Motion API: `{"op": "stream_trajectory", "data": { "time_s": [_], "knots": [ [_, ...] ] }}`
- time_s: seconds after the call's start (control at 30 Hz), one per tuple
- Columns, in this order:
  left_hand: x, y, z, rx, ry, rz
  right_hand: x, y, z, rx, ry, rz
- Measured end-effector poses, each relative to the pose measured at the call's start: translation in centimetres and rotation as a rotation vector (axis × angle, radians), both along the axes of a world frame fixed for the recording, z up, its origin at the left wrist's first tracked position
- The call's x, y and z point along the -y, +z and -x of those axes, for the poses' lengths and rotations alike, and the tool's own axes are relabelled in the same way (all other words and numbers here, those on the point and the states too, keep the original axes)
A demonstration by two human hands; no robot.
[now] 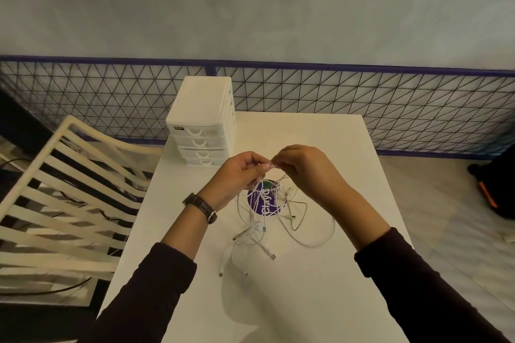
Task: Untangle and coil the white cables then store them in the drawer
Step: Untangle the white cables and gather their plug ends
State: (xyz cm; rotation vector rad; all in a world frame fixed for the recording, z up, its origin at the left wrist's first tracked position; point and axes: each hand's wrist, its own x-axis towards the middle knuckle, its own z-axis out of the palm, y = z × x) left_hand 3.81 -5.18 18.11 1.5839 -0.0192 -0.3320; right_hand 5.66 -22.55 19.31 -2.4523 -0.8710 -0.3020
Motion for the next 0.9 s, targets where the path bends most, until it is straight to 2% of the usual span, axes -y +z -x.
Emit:
{"op": "stream_trajectory", "data": {
  "time_s": [0.07,0.17,0.23,0.37,0.43,0.5,0.53,0.57,0.63,0.7,0.77,0.9],
  "knots": [
    [-0.7,-0.1,0.2,-0.007,0.012,-0.005,0.9,0.3,-0.5,-0.034,-0.131,-0.117],
    [-3.3,-1.2,0.8,-0.047,0.066,-0.004,4.7,1.3,-1.6,-0.211,-0.441,-0.470],
    [-5.0,-2.3,1.2,-0.076,0.112,0.013,6.8,1.2,-1.8,-0.240,-0.538,-0.527],
    [-6.3,-3.9,1.3,-0.121,0.211,0.041,8.0,-1.5,-1.0,-0.341,-0.616,-0.321],
    [-6.4,-3.8,1.0,-0.101,0.260,0.038,8.7,-2.6,-0.3,-0.543,-0.644,-0.017],
    [-6.5,-3.3,1.0,-0.020,0.247,-0.066,8.8,-3.1,0.9,-0.759,-0.554,0.342],
    [-6.4,-2.8,1.0,0.027,0.223,-0.141,8.5,-3.1,1.6,-0.761,-0.486,0.455],
    [-6.0,-2.3,1.2,0.073,0.186,-0.216,7.9,-3.1,2.3,-0.692,-0.427,0.482],
    [-4.7,-1.0,1.4,0.161,0.076,-0.310,5.8,-2.7,3.4,-0.556,-0.314,0.299],
    [-2.7,0.0,1.7,0.237,-0.015,-0.316,3.3,-2.4,4.1,-0.595,-0.200,0.006],
    [-0.8,0.7,1.9,0.295,-0.028,-0.288,1.2,-2.3,4.3,-0.687,-0.112,-0.198],
    [1.6,1.7,1.4,0.267,0.084,0.038,-0.2,-0.2,3.1,-0.740,-0.121,-0.568]
  ]
}}
